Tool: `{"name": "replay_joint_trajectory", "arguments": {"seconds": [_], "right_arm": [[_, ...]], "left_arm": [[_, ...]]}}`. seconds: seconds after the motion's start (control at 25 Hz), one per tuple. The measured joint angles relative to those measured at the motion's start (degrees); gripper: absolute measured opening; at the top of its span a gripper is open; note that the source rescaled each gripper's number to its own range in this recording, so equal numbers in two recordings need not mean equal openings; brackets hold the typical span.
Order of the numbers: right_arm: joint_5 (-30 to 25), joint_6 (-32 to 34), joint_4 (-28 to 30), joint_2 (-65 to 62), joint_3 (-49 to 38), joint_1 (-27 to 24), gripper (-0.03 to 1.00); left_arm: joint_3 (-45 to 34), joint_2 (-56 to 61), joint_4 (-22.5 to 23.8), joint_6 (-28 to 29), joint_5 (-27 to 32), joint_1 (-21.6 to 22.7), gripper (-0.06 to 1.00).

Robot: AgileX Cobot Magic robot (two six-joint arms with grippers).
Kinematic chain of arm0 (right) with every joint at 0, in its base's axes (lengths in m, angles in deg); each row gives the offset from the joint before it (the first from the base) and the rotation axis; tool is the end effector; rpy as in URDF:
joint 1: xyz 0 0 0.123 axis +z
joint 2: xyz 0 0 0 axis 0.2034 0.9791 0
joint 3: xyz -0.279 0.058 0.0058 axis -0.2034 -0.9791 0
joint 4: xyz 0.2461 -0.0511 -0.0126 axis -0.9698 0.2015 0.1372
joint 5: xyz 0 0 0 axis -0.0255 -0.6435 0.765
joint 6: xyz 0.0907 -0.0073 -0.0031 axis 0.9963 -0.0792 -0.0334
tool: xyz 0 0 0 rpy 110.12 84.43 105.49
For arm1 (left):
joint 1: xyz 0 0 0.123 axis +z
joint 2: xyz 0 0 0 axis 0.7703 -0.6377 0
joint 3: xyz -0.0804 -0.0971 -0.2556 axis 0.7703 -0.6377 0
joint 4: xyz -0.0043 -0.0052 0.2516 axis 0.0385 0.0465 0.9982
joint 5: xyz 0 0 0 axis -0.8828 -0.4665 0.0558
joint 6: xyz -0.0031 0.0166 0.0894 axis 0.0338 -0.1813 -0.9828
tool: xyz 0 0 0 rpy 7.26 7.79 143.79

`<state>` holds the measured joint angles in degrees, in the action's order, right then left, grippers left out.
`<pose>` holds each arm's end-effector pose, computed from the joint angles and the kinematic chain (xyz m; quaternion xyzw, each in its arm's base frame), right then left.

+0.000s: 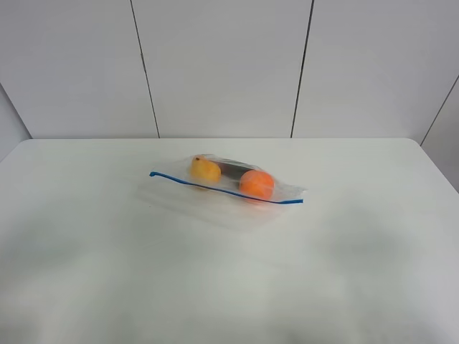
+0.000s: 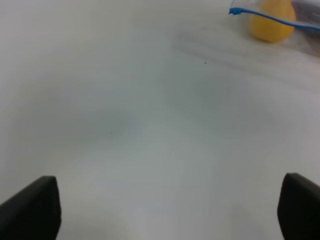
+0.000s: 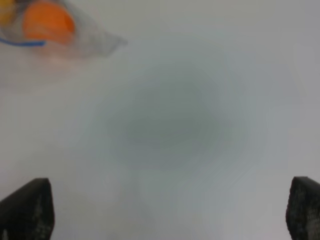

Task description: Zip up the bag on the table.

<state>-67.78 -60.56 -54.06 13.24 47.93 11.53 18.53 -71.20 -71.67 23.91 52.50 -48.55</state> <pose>0.0152 0.0047 0.2789 -0.0381 0.8719 0.0067 0.4882 -0.0059 -0.0060 0.2761 -0.0027 0.8541 -0.0223 0.5196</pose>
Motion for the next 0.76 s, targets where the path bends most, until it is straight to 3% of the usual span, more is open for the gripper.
{"name": "replay_joint_trajectory", "arguments": {"seconds": [0.16, 0.76], "right_arm": [[0.0, 0.0, 0.0, -6.5, 0.0, 0.0, 1.00], [0.0, 0.0, 0.0, -6.9, 0.0, 0.0, 1.00]], "left_arm": [[0.0, 0.0, 0.0, 0.0, 0.0, 0.0, 1.00], [0.0, 0.0, 0.0, 0.0, 0.0, 0.0, 1.00]]}}
